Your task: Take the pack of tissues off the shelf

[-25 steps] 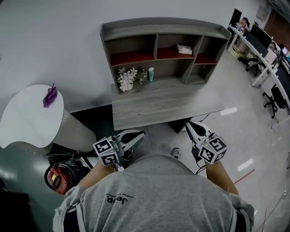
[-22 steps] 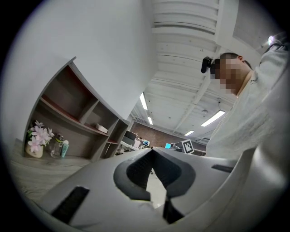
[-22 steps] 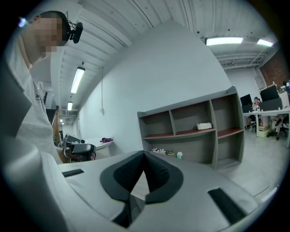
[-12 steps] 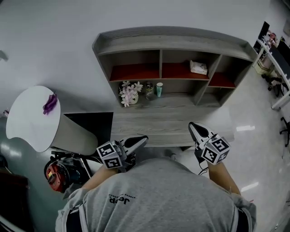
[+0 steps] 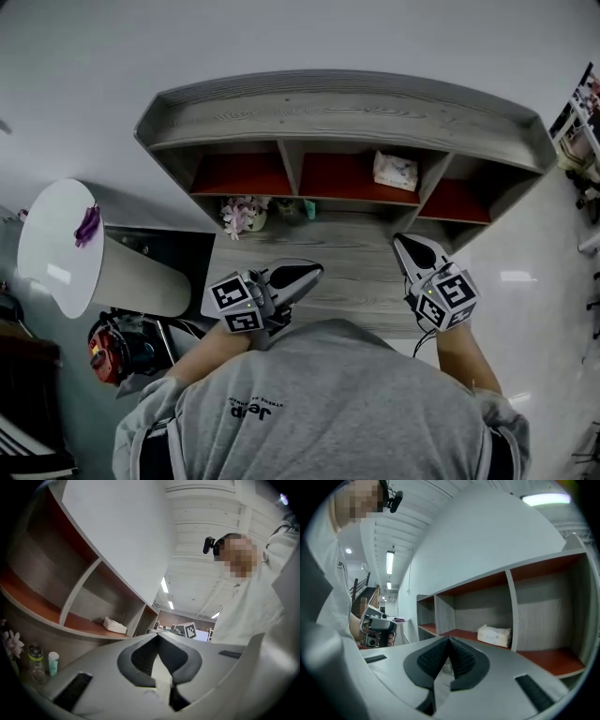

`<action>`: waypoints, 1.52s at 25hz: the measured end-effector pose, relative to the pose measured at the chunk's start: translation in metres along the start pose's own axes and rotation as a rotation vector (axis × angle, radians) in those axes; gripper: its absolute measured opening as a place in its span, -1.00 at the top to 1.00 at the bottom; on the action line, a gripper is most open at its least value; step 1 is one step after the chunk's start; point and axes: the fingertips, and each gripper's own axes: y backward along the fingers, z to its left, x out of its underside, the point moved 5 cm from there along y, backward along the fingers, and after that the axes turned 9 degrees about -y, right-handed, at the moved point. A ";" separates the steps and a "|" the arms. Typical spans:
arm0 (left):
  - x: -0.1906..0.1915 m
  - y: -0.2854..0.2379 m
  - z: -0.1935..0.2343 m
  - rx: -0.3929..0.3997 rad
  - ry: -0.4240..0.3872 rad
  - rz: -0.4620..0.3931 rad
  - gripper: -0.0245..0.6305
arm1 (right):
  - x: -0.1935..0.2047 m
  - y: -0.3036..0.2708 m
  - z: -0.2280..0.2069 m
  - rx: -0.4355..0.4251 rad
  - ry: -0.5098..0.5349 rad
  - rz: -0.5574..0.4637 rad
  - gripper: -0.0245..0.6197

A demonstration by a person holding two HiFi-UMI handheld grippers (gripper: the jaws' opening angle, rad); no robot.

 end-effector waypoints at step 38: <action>-0.004 -0.113 0.094 0.311 -0.092 0.150 0.85 | -0.001 -0.132 -0.099 0.656 0.373 0.474 0.37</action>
